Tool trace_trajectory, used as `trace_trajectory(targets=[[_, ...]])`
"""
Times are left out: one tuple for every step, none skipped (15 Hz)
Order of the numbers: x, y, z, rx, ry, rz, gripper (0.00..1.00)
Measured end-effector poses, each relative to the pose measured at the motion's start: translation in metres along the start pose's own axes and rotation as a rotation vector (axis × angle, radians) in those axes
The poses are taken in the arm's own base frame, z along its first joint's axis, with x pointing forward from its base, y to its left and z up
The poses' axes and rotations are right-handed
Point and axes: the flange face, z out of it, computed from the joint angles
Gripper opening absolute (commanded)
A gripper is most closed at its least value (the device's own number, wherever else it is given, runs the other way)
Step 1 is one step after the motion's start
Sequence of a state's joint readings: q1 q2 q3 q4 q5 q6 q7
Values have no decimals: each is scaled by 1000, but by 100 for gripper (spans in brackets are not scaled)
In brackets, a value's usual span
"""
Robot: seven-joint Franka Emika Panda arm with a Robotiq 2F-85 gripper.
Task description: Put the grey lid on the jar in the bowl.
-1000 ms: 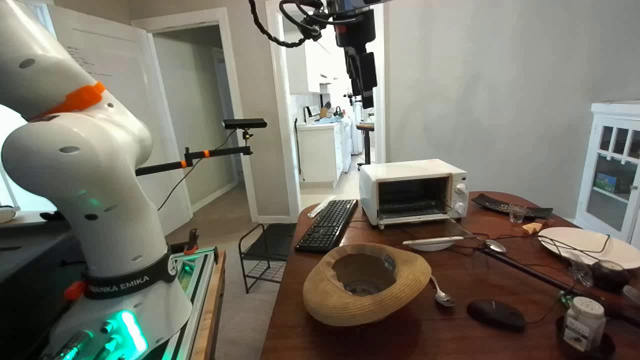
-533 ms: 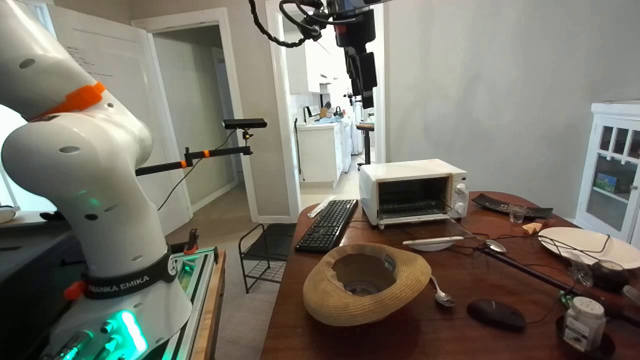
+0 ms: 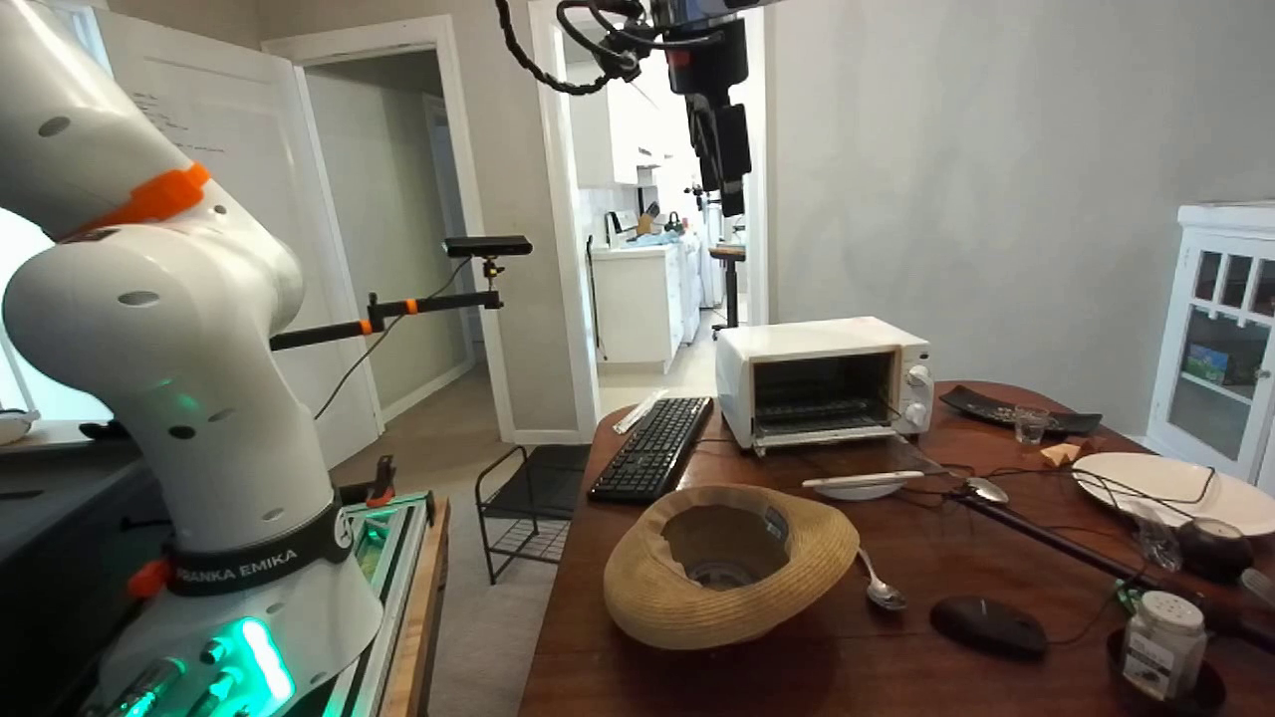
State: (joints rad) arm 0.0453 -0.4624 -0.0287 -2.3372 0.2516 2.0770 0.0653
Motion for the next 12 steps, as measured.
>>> trace_trajectory(targets=[[0,0,0,-1,1,3,100],[1,2,-1,-3,6,14,100],[4,6,-2,-11,18,35,100],[7,13,-2,-24,32,62,100],[13,23,-2,-44,47,91,100],[19,34,0,-66,61,119,100],[25,47,4,-90,71,145,100],[33,60,8,-110,76,170,100],[41,72,14,-128,75,195,100],[50,83,20,-143,75,215,100],[61,94,27,-154,75,233,100],[72,103,34,-164,75,247,100]])
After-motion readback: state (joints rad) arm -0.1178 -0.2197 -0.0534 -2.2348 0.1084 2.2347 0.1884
